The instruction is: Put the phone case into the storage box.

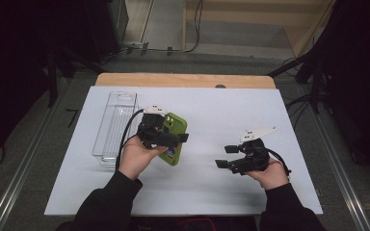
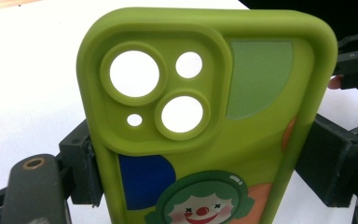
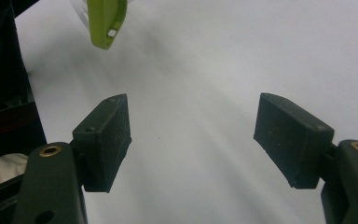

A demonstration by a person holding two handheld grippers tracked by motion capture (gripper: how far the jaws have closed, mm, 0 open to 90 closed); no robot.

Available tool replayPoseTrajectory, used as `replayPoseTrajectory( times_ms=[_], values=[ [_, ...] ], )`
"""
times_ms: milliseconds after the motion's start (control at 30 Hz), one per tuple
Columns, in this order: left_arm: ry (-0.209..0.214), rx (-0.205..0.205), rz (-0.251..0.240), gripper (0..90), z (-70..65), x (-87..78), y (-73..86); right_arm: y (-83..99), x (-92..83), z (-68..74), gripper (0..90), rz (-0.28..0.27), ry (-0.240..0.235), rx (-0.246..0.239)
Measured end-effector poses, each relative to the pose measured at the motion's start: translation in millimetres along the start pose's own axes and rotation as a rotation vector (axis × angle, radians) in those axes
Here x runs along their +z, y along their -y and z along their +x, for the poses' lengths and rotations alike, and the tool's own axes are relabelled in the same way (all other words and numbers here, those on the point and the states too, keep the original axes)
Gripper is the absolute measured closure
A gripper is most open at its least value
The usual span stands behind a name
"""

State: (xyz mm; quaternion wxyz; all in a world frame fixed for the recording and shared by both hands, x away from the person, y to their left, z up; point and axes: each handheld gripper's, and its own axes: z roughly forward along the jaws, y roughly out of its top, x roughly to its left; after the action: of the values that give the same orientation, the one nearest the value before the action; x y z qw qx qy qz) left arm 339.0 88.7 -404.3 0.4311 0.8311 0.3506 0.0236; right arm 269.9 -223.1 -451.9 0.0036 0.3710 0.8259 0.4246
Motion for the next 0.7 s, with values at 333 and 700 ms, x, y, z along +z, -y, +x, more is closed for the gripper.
replayPoseTrajectory(
  times_ms=[333, 700],
  values=[
    [0.026, -0.012, -0.003, 17.4, 2.9, -2.5, -1.0, 22.1, -1.2, -1.1, 25.4, -0.004, 0.045, 0.012],
    [0.03, -0.02, -0.013, 17.4, 8.2, -9.3, -3.8, 41.3, -4.3, -3.8, 25.4, 0.003, 0.057, 0.029]
  ],
)
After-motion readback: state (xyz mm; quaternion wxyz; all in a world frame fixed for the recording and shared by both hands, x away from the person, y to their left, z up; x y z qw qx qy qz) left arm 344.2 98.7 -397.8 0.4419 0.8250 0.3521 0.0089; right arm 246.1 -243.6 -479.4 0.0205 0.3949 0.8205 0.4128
